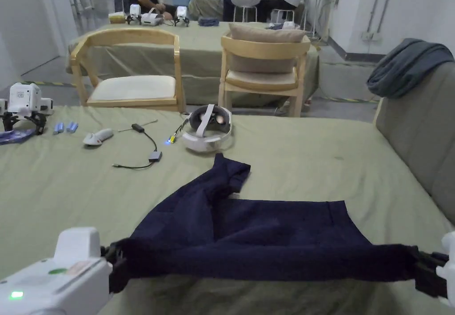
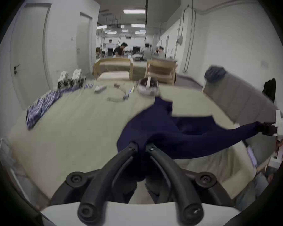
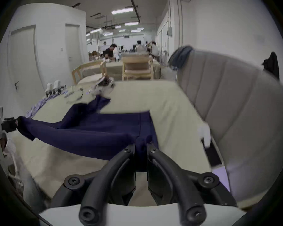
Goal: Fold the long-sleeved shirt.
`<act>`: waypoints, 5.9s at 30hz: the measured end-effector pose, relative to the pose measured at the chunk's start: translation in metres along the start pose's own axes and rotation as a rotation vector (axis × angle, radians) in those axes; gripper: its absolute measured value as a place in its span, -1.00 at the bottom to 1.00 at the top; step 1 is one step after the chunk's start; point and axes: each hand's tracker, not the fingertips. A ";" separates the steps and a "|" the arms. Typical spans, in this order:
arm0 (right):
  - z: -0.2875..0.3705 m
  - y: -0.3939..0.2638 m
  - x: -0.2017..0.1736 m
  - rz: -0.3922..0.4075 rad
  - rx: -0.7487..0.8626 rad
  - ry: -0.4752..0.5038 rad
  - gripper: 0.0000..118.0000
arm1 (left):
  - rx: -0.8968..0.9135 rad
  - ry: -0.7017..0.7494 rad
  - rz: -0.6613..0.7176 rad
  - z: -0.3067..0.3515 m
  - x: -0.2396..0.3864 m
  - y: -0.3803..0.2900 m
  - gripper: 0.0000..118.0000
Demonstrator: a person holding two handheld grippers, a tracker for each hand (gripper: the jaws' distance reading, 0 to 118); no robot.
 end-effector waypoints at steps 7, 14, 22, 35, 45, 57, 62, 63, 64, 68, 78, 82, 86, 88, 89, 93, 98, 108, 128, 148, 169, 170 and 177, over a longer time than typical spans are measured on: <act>0.009 -0.111 -0.014 0.106 -0.351 -0.052 -0.83 | -0.364 0.042 0.006 0.009 -0.011 -0.126 -0.82; -0.015 -0.138 -0.007 0.117 -0.475 -0.071 -0.10 | -0.412 0.055 0.038 0.006 0.001 -0.133 0.21; 0.003 -0.080 -0.022 0.019 -0.301 0.038 0.47 | -0.262 -0.025 0.069 0.014 -0.015 -0.052 0.38; -0.114 -0.021 -0.073 0.141 -0.260 0.175 -0.99 | -0.070 -0.130 -0.170 -0.259 0.094 0.202 0.48; -0.137 -0.053 -0.086 0.074 -0.371 0.219 -0.99 | -0.231 0.101 -0.256 -0.482 0.132 0.199 0.53; -0.102 -0.073 -0.072 0.047 -0.417 0.177 -0.99 | -0.097 -0.004 -0.210 -0.352 0.129 0.214 -0.92; -0.069 -0.061 -0.076 0.060 -0.324 0.170 -0.99 | 0.028 -0.089 -0.189 -0.225 0.103 0.191 -0.91; -0.062 -0.059 -0.078 0.066 -0.307 0.170 -0.99 | 0.035 -0.084 -0.204 -0.200 0.100 0.177 -0.91; -0.057 -0.061 -0.079 0.069 -0.290 0.167 -0.99 | 0.044 -0.094 -0.214 -0.182 0.098 0.161 -0.91; -0.038 -0.068 -0.086 0.078 -0.261 0.187 -0.99 | 0.000 -0.037 -0.204 -0.145 0.098 0.067 -0.90; -0.003 -0.081 -0.096 0.102 -0.240 0.207 -0.99 | -0.156 0.097 -0.213 -0.180 0.107 -0.072 -0.75; 0.004 -0.080 -0.091 0.106 -0.235 0.205 -0.99 | -0.204 -0.028 -0.026 -0.148 0.090 -0.040 0.14; 0.005 -0.074 -0.091 0.114 -0.233 0.199 -0.99 | -0.076 -0.134 0.048 -0.104 0.059 -0.020 0.75; -0.001 -0.071 -0.093 0.113 -0.235 0.198 -0.99 | -0.081 -0.087 0.036 -0.092 0.046 -0.010 0.68; -0.005 -0.071 -0.094 0.117 -0.238 0.199 -0.99 | -0.051 -0.078 0.049 -0.089 0.036 -0.005 0.41; -0.013 -0.064 -0.100 0.116 -0.229 0.203 -0.99 | -0.031 -0.021 0.070 -0.091 0.006 0.026 -0.93; -0.018 -0.060 -0.100 0.094 -0.235 0.199 -0.99 | -0.058 -0.070 0.121 -0.146 -0.024 0.061 0.69; -0.032 -0.060 -0.082 0.077 -0.295 0.152 -0.99 | -0.358 0.040 0.081 -0.258 -0.022 0.049 0.49; -0.332 0.143 -0.009 0.021 -0.466 0.057 -0.10 | -0.167 -0.042 0.008 -0.218 -0.007 0.049 -0.78; -0.162 0.118 -0.016 0.021 -0.062 0.177 -0.94 | 0.167 -0.117 -0.184 -0.128 0.009 0.040 -0.77; -0.033 -0.128 -0.005 0.153 -0.443 0.022 -0.94 | -0.241 -0.144 -0.149 0.007 -0.022 -0.137 -0.75; -0.041 -0.132 -0.006 0.168 -0.458 0.023 -0.94 | -0.230 -0.130 -0.163 0.001 -0.022 -0.141 -0.75; -0.039 -0.128 -0.014 0.147 -0.458 0.052 -0.34 | -0.240 -0.087 -0.086 -0.011 -0.036 -0.130 0.16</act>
